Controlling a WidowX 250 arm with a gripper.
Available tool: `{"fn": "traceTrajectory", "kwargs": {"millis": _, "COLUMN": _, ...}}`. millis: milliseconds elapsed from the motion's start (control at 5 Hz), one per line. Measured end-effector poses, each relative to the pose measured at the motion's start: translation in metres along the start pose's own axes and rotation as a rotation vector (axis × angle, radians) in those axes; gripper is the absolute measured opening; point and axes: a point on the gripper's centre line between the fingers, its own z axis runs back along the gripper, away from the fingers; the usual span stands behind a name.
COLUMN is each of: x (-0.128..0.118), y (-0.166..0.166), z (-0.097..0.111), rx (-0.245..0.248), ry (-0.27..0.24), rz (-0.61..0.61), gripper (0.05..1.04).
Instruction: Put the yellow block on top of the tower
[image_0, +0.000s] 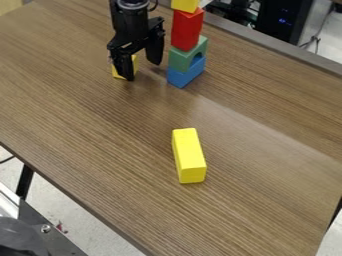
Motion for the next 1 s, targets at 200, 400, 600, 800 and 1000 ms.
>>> {"fn": "traceTrajectory", "kwargs": {"millis": 200, "x": -0.004, "y": 0.005, "z": -0.013, "rx": 0.032, "ry": 0.021, "rz": 0.005, "gripper": 0.997}}
{"fn": "traceTrajectory", "kwargs": {"millis": 400, "x": -0.004, "y": 0.005, "z": -0.013, "rx": 0.007, "ry": 0.031, "rz": 0.021, "gripper": 0.998}}
{"fn": "traceTrajectory", "kwargs": {"millis": 600, "x": 0.003, "y": 0.006, "z": -0.012, "rx": -0.034, "ry": 0.055, "rz": 0.041, "gripper": 0.953}}
{"fn": "traceTrajectory", "kwargs": {"millis": 800, "x": 0.01, "y": 0.009, "z": -0.011, "rx": -0.073, "ry": 0.066, "rz": 0.053, "gripper": 0.808}}
{"fn": "traceTrajectory", "kwargs": {"millis": 1000, "x": 0.017, "y": 0.006, "z": -0.011, "rx": -0.109, "ry": 0.064, "rz": 0.056, "gripper": 1.001}}
